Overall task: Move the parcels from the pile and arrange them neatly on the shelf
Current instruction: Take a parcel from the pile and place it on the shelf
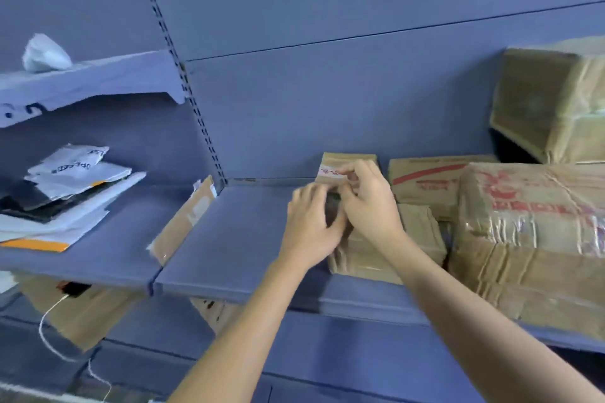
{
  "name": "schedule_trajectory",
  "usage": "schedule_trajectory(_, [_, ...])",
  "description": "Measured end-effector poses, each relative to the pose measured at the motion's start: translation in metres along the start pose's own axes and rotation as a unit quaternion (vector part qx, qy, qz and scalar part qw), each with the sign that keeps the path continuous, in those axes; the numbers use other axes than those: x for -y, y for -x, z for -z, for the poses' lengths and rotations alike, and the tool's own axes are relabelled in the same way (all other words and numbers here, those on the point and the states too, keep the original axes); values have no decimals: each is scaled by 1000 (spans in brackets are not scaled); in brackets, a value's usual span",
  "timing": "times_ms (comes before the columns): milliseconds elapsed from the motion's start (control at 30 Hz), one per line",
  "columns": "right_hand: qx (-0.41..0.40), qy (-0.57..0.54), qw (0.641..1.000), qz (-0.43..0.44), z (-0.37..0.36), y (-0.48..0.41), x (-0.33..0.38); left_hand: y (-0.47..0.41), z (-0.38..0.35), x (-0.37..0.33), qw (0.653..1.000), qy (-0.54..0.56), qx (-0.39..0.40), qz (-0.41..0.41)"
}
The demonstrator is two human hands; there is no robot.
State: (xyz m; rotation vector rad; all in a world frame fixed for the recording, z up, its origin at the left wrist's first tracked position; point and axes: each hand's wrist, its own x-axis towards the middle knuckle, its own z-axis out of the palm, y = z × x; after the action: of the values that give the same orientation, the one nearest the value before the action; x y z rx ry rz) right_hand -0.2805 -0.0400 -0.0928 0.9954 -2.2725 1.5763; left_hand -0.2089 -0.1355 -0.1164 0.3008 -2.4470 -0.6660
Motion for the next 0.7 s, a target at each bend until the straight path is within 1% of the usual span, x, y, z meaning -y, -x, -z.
schedule_trajectory(67, [-34,21,999,-26,7,1,1,-9,1,1,998,-5,51,-44])
schedule_trajectory(133, [-66,55,996,-40,19,10,0,-16,0,-5,987,-10,140,-81])
schedule_trajectory(200, [-73,93,992,-47,32,22,-3,-20,-6,-13,964,-78,219,-130])
schedule_trajectory(233, [-63,113,990,-50,38,29,-6,-21,-10,-16,953,-118,234,-151])
schedule_trajectory(300, [-26,155,986,-63,46,39,-11,-22,-18,-17,942,-166,236,-171])
schedule_trajectory(367, [9,188,980,-72,50,48,-14,-22,-20,-11,943,-173,224,-172])
schedule_trajectory(433, [26,210,975,-66,47,55,-14,-22,-16,-3,946,-169,215,-173])
schedule_trajectory(500, [30,199,978,-59,41,55,-12,-22,-8,8,949,-166,210,-166])
schedule_trajectory(600, [44,161,982,-83,25,46,-10,-16,12,32,960,-156,192,-130])
schedule_trajectory(700, [71,131,987,-55,2,40,-6,-11,31,56,970,-130,186,-88])
